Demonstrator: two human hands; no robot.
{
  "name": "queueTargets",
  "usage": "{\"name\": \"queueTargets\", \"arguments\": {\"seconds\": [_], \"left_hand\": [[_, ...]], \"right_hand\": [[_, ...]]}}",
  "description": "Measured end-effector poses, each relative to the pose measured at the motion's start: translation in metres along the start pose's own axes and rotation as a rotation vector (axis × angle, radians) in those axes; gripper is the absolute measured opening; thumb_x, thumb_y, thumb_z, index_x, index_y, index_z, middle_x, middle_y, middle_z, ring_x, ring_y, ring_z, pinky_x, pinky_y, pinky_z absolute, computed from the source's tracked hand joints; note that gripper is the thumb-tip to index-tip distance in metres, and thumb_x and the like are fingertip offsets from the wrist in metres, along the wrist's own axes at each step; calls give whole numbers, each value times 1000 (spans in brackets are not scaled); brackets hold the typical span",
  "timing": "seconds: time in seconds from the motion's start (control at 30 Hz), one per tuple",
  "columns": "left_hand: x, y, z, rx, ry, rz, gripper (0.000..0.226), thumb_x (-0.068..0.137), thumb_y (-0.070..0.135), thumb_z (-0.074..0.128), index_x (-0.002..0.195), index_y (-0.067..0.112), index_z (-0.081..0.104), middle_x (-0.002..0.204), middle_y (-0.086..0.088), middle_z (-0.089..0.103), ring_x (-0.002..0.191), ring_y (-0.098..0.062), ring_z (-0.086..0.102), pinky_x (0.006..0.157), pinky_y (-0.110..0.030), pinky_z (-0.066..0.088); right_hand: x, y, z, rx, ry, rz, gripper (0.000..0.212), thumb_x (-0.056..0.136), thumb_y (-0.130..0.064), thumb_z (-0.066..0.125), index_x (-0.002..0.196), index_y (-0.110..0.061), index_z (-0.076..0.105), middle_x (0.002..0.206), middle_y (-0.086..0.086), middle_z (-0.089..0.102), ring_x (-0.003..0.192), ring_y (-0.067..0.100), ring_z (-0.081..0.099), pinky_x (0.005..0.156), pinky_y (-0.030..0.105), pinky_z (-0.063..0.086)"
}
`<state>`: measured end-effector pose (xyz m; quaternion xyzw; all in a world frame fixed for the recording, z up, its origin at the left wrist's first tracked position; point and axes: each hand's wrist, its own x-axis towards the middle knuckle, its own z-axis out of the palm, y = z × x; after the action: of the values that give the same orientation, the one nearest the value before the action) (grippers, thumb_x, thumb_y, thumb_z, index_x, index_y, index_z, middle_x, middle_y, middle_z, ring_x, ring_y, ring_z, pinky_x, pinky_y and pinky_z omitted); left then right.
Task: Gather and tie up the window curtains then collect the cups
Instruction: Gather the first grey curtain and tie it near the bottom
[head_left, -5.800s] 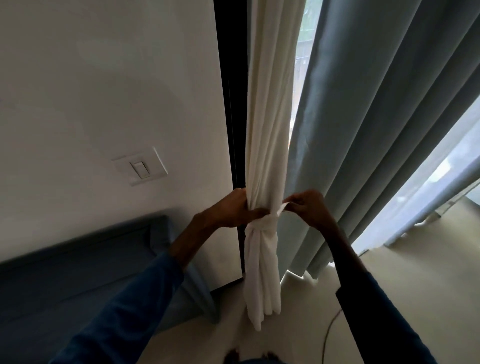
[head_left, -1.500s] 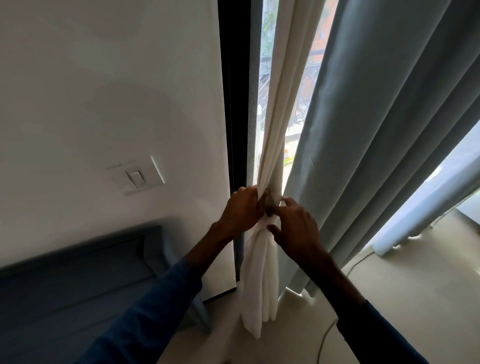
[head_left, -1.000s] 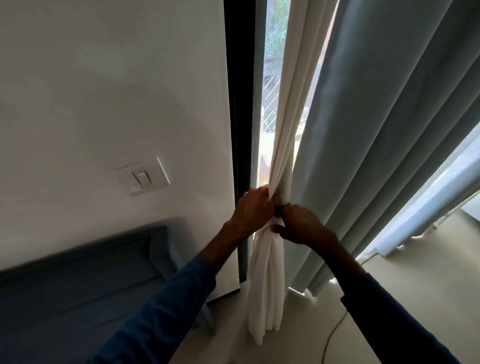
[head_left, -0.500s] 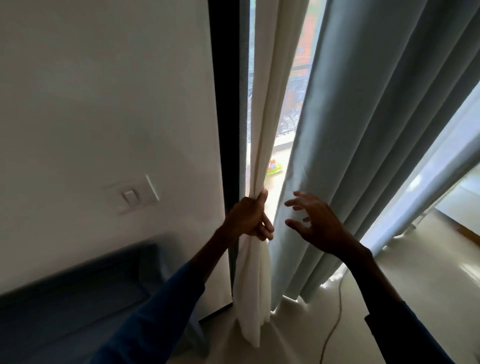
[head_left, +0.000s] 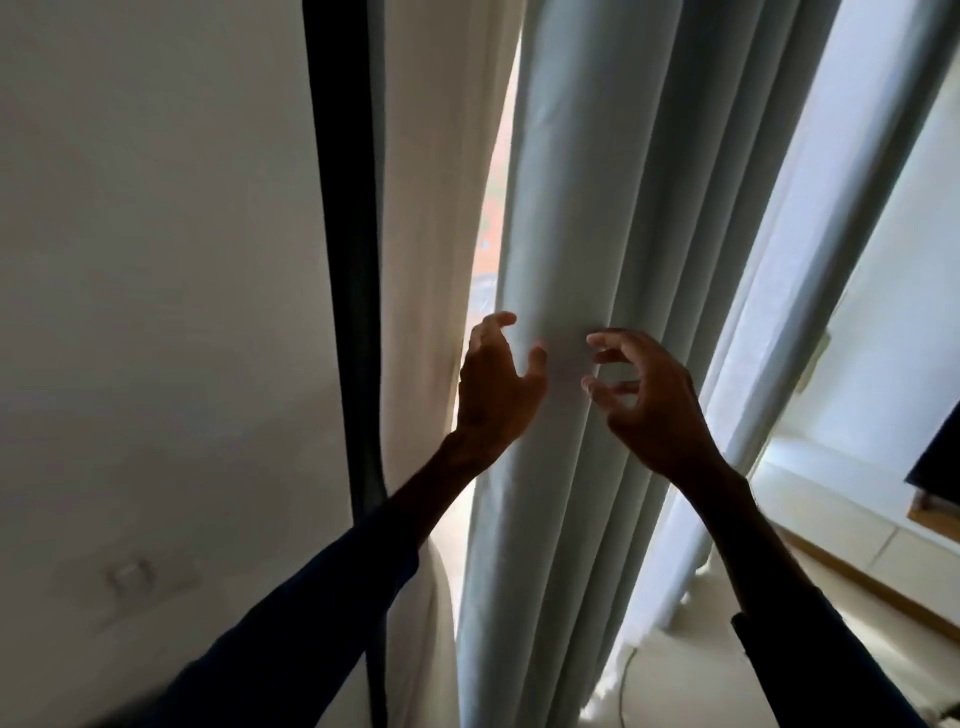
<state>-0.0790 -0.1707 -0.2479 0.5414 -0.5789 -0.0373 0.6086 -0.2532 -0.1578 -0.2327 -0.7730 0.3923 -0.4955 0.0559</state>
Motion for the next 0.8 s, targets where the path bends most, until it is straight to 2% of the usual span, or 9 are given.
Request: {"name": "queueTargets", "arguments": {"seconds": [0.2,0.3,0.37,0.47,0.57,0.67,0.73,0.8], "left_hand": [[80,63,-3,-53,107,206,46,88,37,67,128,20,51,121,2,59,93,-8,62,81,-37,59],[120,97,-4,-17,166,317,47,87,40,67,127,21,50,119,6,59,90,-2,61,79,-33,58],[148,124,-5,21,215,372,48,87,43,68,126,21,50,118,7,59,88,0,59,77,-26,56],[187,162,-6,51,282,423,51,85,46,69,126,22,50,119,7,59,89,-1,57,71,-9,42],[217,198,-1,84,370,453,58,83,52,69,128,23,47,121,6,58,95,-11,63,76,-19,45],[235,230,7,137,436,475,69,81,59,67,133,23,42,127,1,58,103,-19,64,81,-27,46],[243,252,13,215,482,502,75,79,62,67,135,22,38,129,-1,58,109,-22,62,84,-31,45],[253,270,20,349,558,525,78,79,61,66,138,20,35,128,-3,59,112,-28,62,87,-37,48]], "right_hand": [[90,-21,-35,66,173,-39,57,86,-33,77,136,-18,52,128,-6,60,107,7,60,77,21,56],[140,-29,-51,113,228,-109,55,89,-39,72,136,-21,50,129,-7,59,108,6,59,81,22,56],[173,-29,-63,124,295,-167,52,92,-40,68,137,-21,50,131,-6,57,111,8,58,87,25,54],[224,-21,-85,87,445,-305,48,91,-27,70,134,-15,52,132,0,55,119,16,54,102,31,47],[273,-11,-109,18,559,-339,60,82,-20,78,135,-12,51,141,7,49,132,26,44,111,20,28],[312,-9,-130,61,571,-256,85,78,-30,83,147,-11,38,150,8,40,139,25,34,108,26,25],[342,-8,-143,106,526,-180,97,79,-38,82,153,-6,28,154,13,35,142,29,32,112,29,25],[373,-9,-152,167,445,-109,97,82,-41,80,152,0,27,152,18,38,140,34,37,115,39,30]]}}
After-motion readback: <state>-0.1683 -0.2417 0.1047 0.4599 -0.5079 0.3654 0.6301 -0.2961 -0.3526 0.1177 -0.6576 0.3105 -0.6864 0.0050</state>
